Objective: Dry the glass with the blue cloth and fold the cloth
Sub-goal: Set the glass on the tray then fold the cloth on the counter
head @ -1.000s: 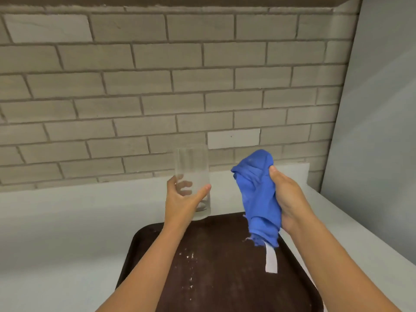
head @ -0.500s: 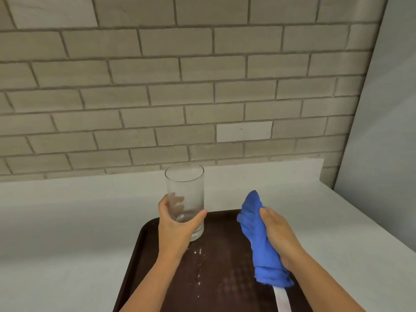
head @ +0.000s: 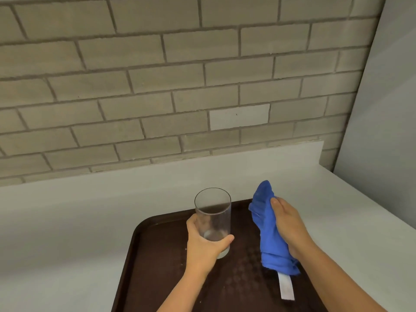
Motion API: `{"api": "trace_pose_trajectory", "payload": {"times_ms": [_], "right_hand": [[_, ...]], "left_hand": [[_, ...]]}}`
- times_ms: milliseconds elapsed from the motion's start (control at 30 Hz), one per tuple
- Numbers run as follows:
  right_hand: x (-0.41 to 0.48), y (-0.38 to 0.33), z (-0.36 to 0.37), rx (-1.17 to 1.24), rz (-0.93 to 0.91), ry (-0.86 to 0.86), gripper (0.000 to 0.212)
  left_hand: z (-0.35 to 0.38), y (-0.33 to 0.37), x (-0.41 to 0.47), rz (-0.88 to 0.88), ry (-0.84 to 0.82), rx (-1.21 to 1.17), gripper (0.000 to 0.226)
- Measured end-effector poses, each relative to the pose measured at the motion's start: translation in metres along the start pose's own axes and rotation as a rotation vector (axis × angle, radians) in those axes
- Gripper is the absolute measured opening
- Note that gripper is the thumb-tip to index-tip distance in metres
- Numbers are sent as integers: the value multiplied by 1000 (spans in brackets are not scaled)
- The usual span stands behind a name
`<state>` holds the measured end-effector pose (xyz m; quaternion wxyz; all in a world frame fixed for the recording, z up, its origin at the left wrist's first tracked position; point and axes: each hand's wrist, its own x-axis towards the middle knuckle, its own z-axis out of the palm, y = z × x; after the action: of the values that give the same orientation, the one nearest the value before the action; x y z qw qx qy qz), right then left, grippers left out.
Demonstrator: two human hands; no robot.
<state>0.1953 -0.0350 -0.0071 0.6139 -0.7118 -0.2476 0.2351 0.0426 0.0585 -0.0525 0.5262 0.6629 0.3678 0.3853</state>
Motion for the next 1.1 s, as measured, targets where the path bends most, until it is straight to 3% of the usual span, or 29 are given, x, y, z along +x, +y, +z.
{"api": "trace_pose_trajectory", "payload": {"times_ms": [300,400,467,533,600,633,667,733,833,900,1000,1033,1100], "right_hand": [[5,0,-9,78,1,26,30],[1,-5,-10,90,-26,26,29],[-2,-9,-11,101,-58,18,29],[-5,-16,-12,98,-110,14,29],[-8,-20,-12,67,-178,21,26],[-10,-22,-13,56,-201,21,24],[-13,-25,-12,44,-238,12,23],[-22,-33,-12,39,-306,3,23],[-39,-50,-11,66,-356,27,27],[-48,-55,-14,-94,-414,37,33],[-55,-51,-22,-359,-605,6,47],[-55,-49,-29,-371,-635,20,47],[-55,-55,-44,-159,-587,83,34]], "left_hand": [[10,-9,6,-31,-34,22,90],[8,2,4,-23,-28,46,109],[6,20,-6,44,93,73,120],[7,47,-21,297,190,86,107],[14,76,-34,564,137,133,77],[21,88,-38,594,57,136,60],[28,104,-41,543,-50,123,44],[46,131,-39,292,-249,84,34],[69,149,-21,-25,-350,-7,49],[78,155,-11,-80,-319,-60,49],[85,161,-4,-73,-241,-183,22],[84,163,-4,-65,-240,-205,13],[82,170,-4,-24,-265,-164,9]]}}
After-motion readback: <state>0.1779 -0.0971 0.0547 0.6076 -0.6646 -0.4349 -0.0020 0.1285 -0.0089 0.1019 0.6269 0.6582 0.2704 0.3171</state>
